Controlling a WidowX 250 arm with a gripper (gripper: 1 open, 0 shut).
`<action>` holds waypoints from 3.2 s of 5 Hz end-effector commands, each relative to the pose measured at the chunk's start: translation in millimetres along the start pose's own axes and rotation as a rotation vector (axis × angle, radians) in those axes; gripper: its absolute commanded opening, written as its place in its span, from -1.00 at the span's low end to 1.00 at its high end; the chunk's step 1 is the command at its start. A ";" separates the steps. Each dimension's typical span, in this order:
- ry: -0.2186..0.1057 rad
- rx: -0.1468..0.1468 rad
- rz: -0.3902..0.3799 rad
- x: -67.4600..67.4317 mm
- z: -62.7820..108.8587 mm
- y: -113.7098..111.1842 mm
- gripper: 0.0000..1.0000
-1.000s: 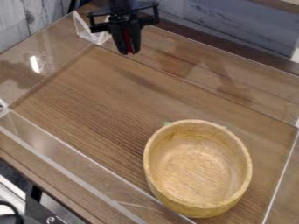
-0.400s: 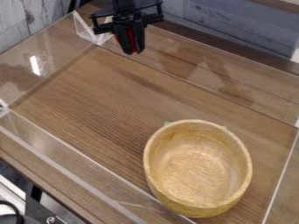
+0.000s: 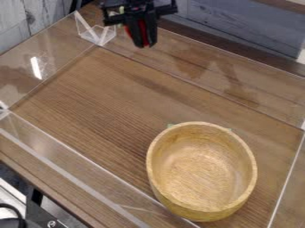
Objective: Move the red object to the left side of the table
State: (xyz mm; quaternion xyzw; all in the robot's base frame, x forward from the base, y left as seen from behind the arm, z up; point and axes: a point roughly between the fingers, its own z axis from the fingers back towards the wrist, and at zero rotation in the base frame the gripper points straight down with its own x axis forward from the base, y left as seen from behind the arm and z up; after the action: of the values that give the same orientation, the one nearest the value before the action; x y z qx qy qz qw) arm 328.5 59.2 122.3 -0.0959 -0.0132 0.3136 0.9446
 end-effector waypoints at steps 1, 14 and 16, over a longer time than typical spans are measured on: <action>-0.085 -0.027 -0.033 5.2 26.4 -11.5 -1.00; -0.042 0.028 -0.022 32.5 7.6 108.9 -1.00; -0.028 0.047 -0.049 41.4 1.1 125.9 -1.00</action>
State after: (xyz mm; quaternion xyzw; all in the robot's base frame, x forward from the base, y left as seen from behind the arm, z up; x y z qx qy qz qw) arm 281.7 176.9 81.2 -0.0797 0.0061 0.2961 0.9518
